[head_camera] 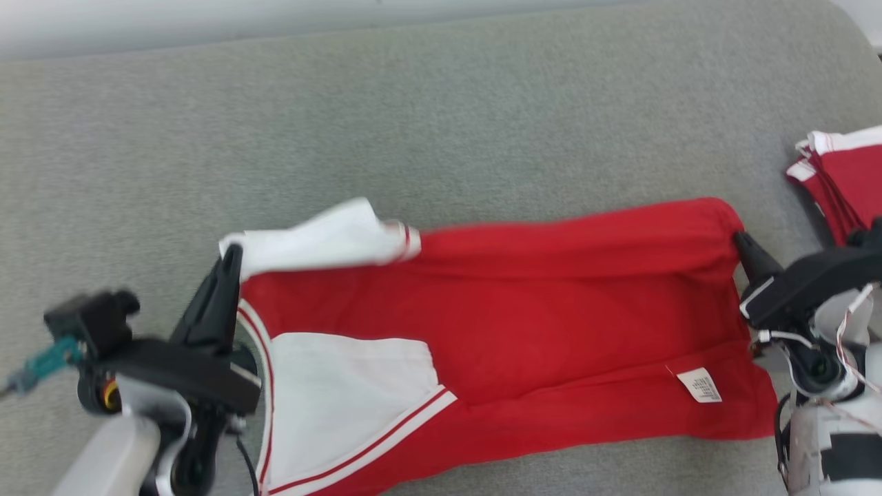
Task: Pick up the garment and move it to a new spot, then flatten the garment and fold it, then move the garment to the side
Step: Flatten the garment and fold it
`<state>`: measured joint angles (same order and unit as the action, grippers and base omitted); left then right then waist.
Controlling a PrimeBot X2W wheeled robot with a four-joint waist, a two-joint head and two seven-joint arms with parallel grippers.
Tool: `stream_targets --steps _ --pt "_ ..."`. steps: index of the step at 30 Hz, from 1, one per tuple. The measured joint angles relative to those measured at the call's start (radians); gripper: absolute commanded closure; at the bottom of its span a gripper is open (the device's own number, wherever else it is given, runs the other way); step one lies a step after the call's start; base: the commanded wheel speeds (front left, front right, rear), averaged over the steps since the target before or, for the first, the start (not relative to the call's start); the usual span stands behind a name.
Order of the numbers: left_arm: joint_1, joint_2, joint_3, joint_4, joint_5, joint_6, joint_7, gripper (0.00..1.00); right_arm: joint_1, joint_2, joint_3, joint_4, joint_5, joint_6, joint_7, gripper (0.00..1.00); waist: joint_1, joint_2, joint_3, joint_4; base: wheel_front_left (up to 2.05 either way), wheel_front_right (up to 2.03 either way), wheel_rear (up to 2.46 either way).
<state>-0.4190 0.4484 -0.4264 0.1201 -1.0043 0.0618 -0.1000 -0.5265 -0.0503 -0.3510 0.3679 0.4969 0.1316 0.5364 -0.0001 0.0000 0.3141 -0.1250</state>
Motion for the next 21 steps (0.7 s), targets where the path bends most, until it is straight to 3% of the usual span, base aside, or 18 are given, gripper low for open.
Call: stream_targets --steps 7,21 --pt "0.126 -0.018 -0.001 -0.051 0.001 0.006 -0.08 1.0 0.126 0.001 0.003 -0.074 0.069 0.0 0.016 1.0 0.0 0.0 -0.038 0.034 0.0 0.0 0.0" --pt "0.254 -0.068 -0.029 -0.065 0.011 0.018 -0.129 1.0 0.371 0.001 -0.054 -0.206 0.16 0.0 0.02 1.0 0.0 -0.0001 -0.086 0.071 0.0 0.0 0.0"
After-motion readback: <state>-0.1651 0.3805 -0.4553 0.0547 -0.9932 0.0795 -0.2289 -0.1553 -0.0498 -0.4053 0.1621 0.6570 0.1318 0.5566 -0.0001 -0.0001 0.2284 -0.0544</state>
